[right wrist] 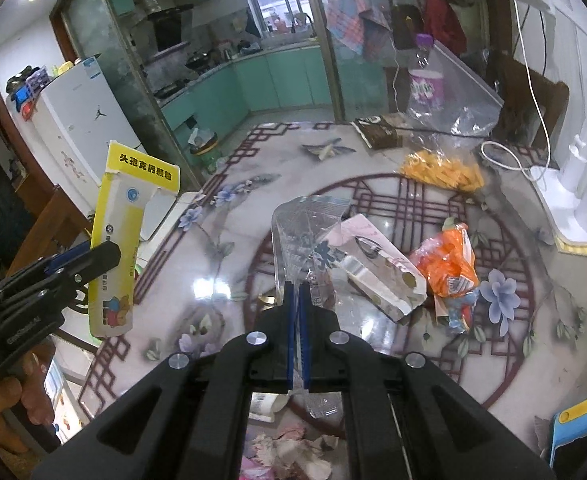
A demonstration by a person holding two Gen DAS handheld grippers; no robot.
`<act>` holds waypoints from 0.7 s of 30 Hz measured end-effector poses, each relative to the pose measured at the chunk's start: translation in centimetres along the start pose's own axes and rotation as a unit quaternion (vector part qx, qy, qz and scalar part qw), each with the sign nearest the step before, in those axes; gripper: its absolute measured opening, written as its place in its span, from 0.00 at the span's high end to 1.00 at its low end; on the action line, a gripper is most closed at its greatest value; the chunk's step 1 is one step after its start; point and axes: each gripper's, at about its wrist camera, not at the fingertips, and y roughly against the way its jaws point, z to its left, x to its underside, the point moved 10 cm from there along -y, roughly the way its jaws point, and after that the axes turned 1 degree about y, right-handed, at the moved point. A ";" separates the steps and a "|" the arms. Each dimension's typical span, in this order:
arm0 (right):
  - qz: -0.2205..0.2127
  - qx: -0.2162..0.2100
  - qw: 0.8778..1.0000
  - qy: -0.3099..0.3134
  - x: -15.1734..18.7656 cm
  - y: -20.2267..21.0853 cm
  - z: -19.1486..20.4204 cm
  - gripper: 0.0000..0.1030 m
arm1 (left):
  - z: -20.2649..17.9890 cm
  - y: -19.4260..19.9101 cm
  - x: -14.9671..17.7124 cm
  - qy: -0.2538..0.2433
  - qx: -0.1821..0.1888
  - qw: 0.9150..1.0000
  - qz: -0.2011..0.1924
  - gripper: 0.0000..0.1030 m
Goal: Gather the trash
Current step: 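Carry the yellow carton and plastic bag to the bin and release both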
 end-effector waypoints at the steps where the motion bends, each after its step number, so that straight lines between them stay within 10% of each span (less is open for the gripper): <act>1: -0.002 0.000 1.000 0.003 -0.1 0.2 0.5 0.98 | 0.3 0.4 0.0 0.001 0.000 1.000 -0.003 0.66; 21: 0.003 -0.021 0.998 0.051 -0.4 -1.7 12.7 0.98 | 11.9 3.8 2.1 0.047 -0.027 0.999 -0.004 0.66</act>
